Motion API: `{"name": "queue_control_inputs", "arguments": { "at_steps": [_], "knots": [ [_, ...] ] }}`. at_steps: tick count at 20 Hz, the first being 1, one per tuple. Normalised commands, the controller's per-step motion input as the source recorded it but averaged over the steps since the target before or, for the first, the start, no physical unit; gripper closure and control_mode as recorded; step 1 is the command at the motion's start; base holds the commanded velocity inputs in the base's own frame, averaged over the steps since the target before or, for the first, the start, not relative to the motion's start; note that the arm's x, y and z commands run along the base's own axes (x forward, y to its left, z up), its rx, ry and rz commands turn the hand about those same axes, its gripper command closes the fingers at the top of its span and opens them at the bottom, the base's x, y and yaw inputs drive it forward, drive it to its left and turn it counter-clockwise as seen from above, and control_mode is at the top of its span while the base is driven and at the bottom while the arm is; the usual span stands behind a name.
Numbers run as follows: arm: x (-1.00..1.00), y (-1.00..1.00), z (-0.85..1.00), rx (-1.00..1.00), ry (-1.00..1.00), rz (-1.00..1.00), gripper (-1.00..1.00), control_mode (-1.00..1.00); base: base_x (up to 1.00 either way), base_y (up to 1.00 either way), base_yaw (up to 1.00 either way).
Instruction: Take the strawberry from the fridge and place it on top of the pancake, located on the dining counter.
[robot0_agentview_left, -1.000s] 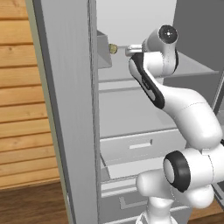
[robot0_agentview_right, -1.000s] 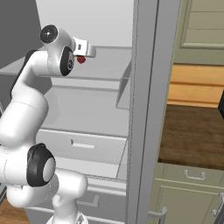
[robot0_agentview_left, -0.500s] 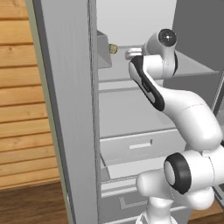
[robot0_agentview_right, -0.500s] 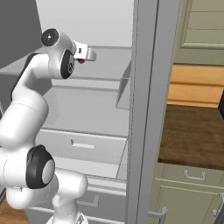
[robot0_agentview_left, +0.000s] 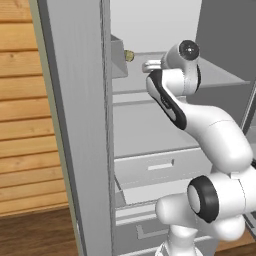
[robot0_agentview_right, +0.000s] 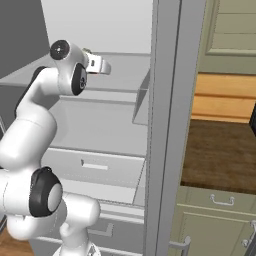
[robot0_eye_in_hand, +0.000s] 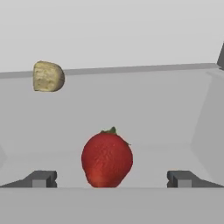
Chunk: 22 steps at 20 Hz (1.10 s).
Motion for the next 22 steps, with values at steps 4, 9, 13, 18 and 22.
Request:
{"name": "queue_control_inputs", "arguments": {
  "at_steps": [4, 9, 13, 18, 22],
  "knots": [
    [0.18, 0.0, 0.0, 0.0, 0.0, 0.0, -1.0, -1.0, 0.0, 0.0, 0.0],
    [0.16, 0.0, 0.0, 0.0, 0.0, 0.0, -1.0, -1.0, 0.0, 0.0, 0.0],
    [0.2, 0.0, 0.0, 0.0, 0.0, 0.0, -1.0, -1.0, 0.0, 0.0, 0.0],
    [0.16, 0.0, 0.0, 0.0, 0.0, 0.0, -1.0, -1.0, 0.0, 0.0, 0.0],
    [0.04, 0.0, 0.0, 0.0, 0.0, 0.0, -1.0, -1.0, 0.0, 0.0, 0.0]
  ]
}}
